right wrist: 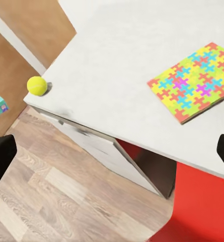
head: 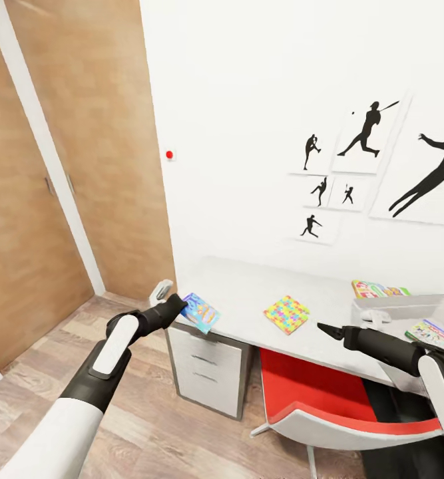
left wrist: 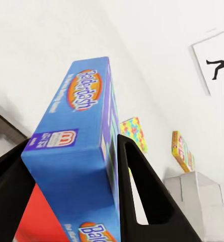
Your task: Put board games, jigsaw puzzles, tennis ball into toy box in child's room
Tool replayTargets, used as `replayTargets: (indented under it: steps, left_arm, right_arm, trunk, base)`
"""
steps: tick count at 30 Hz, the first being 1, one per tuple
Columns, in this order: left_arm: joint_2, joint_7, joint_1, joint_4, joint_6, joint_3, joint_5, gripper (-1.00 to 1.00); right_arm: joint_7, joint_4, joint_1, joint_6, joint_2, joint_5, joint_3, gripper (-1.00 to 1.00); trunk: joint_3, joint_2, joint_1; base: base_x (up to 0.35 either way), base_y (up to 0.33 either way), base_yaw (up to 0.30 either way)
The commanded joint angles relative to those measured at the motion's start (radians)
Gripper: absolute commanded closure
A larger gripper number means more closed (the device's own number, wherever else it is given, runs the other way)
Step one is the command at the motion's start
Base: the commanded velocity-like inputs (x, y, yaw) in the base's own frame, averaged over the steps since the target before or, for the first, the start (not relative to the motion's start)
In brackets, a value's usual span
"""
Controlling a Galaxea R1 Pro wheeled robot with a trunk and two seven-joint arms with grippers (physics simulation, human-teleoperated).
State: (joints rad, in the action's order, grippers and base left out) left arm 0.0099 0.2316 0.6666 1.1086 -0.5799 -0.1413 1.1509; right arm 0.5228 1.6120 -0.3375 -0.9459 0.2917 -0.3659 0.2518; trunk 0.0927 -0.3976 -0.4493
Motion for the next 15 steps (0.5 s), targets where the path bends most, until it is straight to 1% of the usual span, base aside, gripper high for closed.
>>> replayTargets:
  steps: [1,6,15]
  left_arm:
    - [0.001,0.009,0.001,0.002,0.000,-0.002,0.012,1.00]
    - [-0.001,0.009,0.001,0.002,0.000,-0.002,0.012,1.00]
    - [-0.004,0.009,0.001,0.002,0.000,-0.003,0.013,1.00]
  right_arm:
    - [0.006,0.000,-0.002,-0.005,0.000,0.004,0.001,-1.00]
    - [0.007,0.000,-0.002,-0.005,0.002,0.004,0.001,-1.00]
    - [0.018,0.000,-0.002,-0.005,0.017,0.003,0.007,-1.00]
  trunk:
    - [0.002,-0.002,-0.001]
    - [0.002,-0.002,-0.001]
    - [0.002,-0.002,-0.001]
  base:
    - [0.008,0.006,-0.289]
    - [0.004,0.003,-0.289]
    - [0.001,0.001,-0.289]
